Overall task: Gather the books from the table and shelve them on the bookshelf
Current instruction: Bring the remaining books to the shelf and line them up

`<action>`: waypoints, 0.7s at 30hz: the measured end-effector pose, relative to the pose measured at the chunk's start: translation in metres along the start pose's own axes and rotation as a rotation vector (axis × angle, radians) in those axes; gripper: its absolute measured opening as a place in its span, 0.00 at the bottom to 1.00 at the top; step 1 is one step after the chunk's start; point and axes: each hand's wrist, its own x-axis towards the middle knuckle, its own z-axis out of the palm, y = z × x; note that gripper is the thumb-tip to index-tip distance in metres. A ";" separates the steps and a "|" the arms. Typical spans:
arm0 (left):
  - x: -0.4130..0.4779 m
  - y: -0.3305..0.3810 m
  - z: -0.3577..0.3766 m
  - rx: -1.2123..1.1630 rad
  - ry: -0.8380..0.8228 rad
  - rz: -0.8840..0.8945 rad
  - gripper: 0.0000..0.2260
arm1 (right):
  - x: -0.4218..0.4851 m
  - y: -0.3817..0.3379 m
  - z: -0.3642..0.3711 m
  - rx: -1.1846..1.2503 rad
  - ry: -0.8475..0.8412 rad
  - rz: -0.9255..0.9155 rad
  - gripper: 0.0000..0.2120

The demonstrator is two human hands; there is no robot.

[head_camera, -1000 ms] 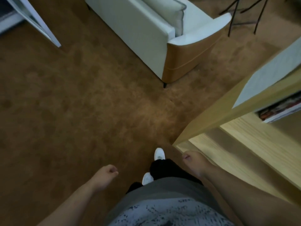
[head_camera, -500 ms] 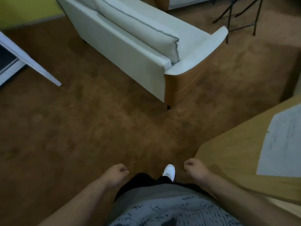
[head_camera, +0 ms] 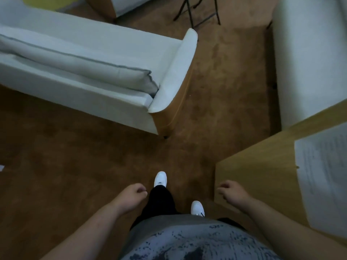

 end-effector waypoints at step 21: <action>0.188 0.099 -0.194 0.283 -0.132 0.016 0.06 | 0.092 -0.112 -0.076 0.015 0.052 0.206 0.14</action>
